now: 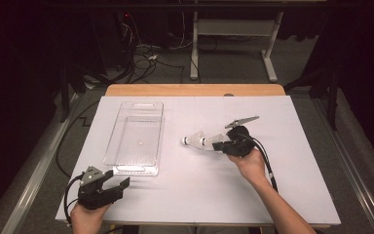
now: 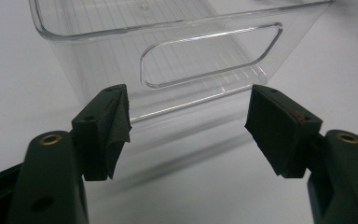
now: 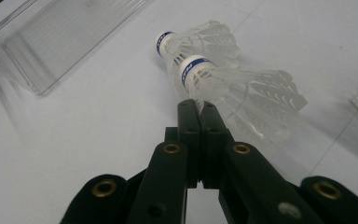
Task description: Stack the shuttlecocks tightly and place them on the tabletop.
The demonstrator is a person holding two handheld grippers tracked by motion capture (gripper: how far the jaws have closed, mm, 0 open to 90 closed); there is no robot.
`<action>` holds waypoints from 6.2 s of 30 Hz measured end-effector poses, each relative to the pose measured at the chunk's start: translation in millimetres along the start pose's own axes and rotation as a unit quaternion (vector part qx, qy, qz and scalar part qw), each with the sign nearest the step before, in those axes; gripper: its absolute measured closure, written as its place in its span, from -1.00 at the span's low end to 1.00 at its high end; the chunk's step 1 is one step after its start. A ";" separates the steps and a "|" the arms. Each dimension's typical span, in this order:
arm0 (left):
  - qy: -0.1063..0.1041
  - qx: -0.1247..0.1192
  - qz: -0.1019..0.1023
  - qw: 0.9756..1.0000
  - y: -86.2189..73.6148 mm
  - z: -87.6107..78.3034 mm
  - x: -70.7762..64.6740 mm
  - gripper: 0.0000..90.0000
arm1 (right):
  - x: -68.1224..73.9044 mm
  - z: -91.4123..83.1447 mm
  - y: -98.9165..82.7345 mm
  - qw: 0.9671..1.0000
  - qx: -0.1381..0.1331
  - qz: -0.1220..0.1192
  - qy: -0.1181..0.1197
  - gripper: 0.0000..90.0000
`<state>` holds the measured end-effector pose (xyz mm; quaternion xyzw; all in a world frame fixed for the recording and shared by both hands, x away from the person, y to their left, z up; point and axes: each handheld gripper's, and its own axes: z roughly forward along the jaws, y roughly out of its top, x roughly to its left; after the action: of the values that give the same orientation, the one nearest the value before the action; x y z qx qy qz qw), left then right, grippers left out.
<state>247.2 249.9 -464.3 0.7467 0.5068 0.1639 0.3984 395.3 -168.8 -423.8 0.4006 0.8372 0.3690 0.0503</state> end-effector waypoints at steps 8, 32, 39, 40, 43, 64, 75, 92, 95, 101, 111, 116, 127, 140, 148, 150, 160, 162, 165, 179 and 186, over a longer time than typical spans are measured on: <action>0.000 0.000 0.001 1.000 0.1 0.1 0.2 -0.31 | -1.6 3.4 2.1 1.000 0.002 0.003 0.001 1.00; -0.001 0.000 0.000 1.000 0.3 0.8 0.0 -0.31 | 0.8 14.2 8.0 1.000 0.005 0.000 0.013 1.00; -0.001 -0.001 0.000 1.000 0.3 1.1 0.3 -0.31 | 1.2 16.0 10.1 1.000 0.007 -0.001 0.013 1.00; -0.001 -0.001 -0.001 1.000 0.3 1.2 0.4 -0.31 | 1.4 16.3 10.4 1.000 0.006 -0.001 0.014 1.00; -0.002 0.000 0.000 1.000 0.4 1.1 0.5 -0.31 | 2.4 17.0 11.7 1.000 0.007 -0.003 0.014 1.00; -0.002 0.000 0.000 1.000 0.4 1.3 0.3 -0.30 | 3.9 25.8 13.4 1.000 0.013 -0.002 0.021 1.00; -0.002 0.000 0.000 1.000 0.4 1.3 0.2 -0.30 | 5.6 29.4 16.3 1.000 0.014 0.000 0.022 1.00; -0.002 0.001 0.000 1.000 0.5 1.3 0.2 -0.30 | 7.3 34.1 18.6 1.000 0.013 0.000 0.023 1.00; -0.002 0.000 0.001 1.000 0.5 1.4 0.2 -0.30 | 7.5 34.0 19.3 1.000 0.014 -0.004 0.021 1.00; -0.002 0.000 0.000 1.000 0.5 1.2 0.3 -0.30 | 8.3 35.0 21.5 1.000 0.013 -0.004 0.021 1.00; -0.003 0.001 0.001 1.000 0.5 0.9 0.5 -0.30 | 9.5 38.1 23.3 1.000 0.013 -0.006 0.021 1.00; -0.003 0.000 0.000 1.000 0.5 0.7 0.5 -0.30 | 9.2 39.1 23.3 1.000 0.012 -0.005 0.018 1.00; -0.003 0.000 0.001 1.000 0.5 1.1 0.4 -0.30 | 7.8 42.0 23.0 1.000 0.009 -0.004 0.013 0.99; -0.003 0.000 0.001 1.000 0.6 1.1 0.4 -0.30 | 5.7 44.9 22.0 1.000 0.013 0.000 0.007 0.97; -0.004 0.001 0.001 1.000 0.6 1.2 0.7 -0.30 | 4.2 47.6 21.3 1.000 0.014 0.002 0.005 0.97; -0.004 0.000 0.001 1.000 0.6 1.1 0.7 -0.30 | 4.0 47.7 21.2 1.000 0.014 0.002 0.004 0.95; -0.004 0.002 0.002 1.000 0.6 0.3 1.2 -0.30 | 4.0 47.3 20.4 1.000 0.016 0.005 0.001 0.88; -0.005 0.002 0.001 1.000 0.5 0.2 1.4 -0.30 | 3.6 47.2 20.3 1.000 0.016 0.003 -0.001 0.86; -0.004 0.002 0.001 1.000 0.4 0.1 1.2 -0.30 | 3.5 47.1 20.1 1.000 0.017 0.002 -0.003 0.84; -0.005 0.000 0.000 1.000 0.4 0.2 1.4 -0.30 | 2.9 41.6 19.5 1.000 0.016 0.001 -0.013 0.65; -0.004 -0.001 0.000 1.000 0.3 0.1 1.3 -0.30 | 2.7 37.2 17.8 1.000 0.017 0.001 -0.016 0.59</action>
<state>248.0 251.0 -464.4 0.7470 0.5051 0.1609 0.4013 418.9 -138.2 -438.4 0.4081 0.8418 0.3487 0.0565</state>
